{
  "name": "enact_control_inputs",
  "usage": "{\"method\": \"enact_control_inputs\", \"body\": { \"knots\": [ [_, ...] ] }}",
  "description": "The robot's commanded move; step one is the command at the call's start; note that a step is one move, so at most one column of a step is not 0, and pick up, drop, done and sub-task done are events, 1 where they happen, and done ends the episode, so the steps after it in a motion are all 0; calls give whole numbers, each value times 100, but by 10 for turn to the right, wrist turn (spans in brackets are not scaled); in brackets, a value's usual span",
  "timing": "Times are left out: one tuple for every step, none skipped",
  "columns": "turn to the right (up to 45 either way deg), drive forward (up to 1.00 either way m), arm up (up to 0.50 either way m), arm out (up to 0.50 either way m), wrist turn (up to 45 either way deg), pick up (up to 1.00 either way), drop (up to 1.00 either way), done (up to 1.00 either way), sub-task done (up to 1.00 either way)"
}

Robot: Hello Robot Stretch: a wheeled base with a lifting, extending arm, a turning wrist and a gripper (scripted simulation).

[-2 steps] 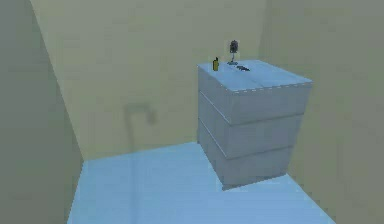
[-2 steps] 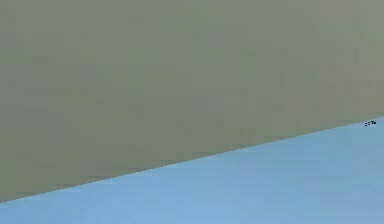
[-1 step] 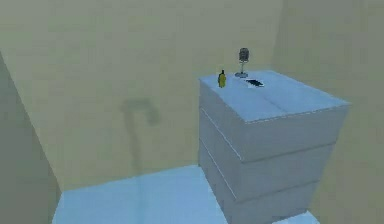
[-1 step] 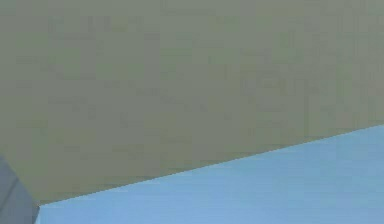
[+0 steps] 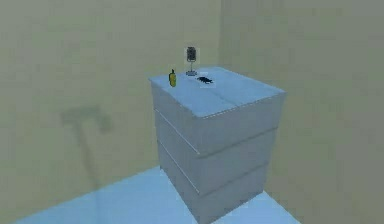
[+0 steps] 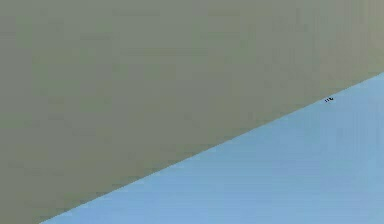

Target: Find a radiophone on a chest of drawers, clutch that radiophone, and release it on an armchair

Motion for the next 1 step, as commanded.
{"method": "enact_control_inputs", "body": {
  "knots": [
    [30,0,0,0,0,0,0,0,0]
  ]
}}
